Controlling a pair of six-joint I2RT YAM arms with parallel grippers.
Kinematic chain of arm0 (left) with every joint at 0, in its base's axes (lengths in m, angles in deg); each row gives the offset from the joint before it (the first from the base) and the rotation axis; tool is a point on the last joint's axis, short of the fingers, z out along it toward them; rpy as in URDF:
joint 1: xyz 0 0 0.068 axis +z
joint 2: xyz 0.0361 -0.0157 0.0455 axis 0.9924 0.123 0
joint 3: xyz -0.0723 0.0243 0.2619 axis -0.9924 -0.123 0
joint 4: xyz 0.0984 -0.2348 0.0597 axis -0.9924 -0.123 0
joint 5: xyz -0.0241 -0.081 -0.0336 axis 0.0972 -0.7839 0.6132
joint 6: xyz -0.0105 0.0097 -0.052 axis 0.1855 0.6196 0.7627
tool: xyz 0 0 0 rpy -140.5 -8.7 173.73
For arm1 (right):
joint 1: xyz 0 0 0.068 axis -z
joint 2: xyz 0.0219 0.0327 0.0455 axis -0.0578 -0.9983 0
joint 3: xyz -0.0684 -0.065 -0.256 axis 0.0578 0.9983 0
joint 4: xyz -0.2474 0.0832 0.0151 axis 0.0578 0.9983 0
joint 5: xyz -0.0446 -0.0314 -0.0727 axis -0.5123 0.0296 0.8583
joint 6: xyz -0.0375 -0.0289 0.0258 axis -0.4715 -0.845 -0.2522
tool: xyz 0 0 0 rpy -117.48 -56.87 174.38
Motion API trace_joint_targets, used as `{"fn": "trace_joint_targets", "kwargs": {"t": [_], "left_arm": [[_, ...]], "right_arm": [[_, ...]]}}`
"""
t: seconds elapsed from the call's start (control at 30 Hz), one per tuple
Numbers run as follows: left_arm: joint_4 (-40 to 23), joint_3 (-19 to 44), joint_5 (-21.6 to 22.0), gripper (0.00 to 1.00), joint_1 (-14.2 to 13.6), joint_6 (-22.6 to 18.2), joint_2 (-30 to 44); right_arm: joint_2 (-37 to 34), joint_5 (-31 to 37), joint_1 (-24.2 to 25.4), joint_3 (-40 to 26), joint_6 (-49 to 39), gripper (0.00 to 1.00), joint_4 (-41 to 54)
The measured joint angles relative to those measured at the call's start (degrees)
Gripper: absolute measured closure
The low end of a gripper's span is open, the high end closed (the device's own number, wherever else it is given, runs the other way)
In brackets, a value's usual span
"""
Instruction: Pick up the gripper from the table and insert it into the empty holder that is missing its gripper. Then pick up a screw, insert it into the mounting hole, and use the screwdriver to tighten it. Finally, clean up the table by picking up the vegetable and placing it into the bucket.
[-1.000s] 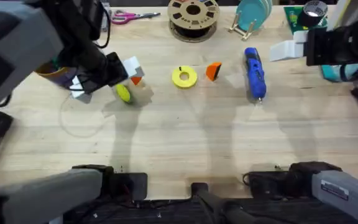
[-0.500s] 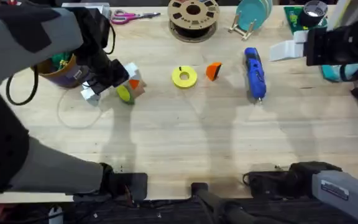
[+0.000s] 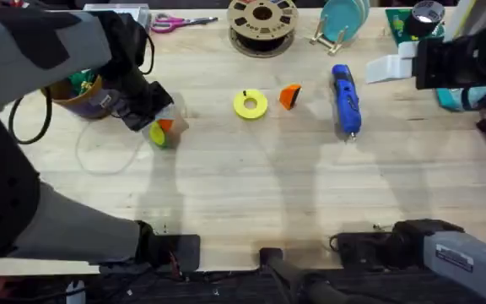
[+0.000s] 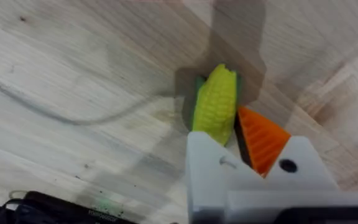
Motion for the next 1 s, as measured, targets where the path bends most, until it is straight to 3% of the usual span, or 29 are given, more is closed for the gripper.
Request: {"fn": "trace_joint_targets", "kwargs": {"t": [0.43, 0.73, 1.0], "left_arm": [[-0.7, 1.6, -0.1, 0.997, 0.0, -0.3, -1.7], [-4.7, 8.0, -0.2, 0.997, 0.0, -4.1, -15.2], [-7.1, 9.1, -0.2, 0.997, 0.0, -8.3, -24.4]], "right_arm": [[0.0, 0.0, 0.0, 0.0, 0.0, 0.004, 0.0], [0.0, 0.0, 0.0, 0.0, 0.0, 0.004, 0.3], [0.0, 0.0, 0.0, 0.0, 0.0, 0.004, 0.8]]}}
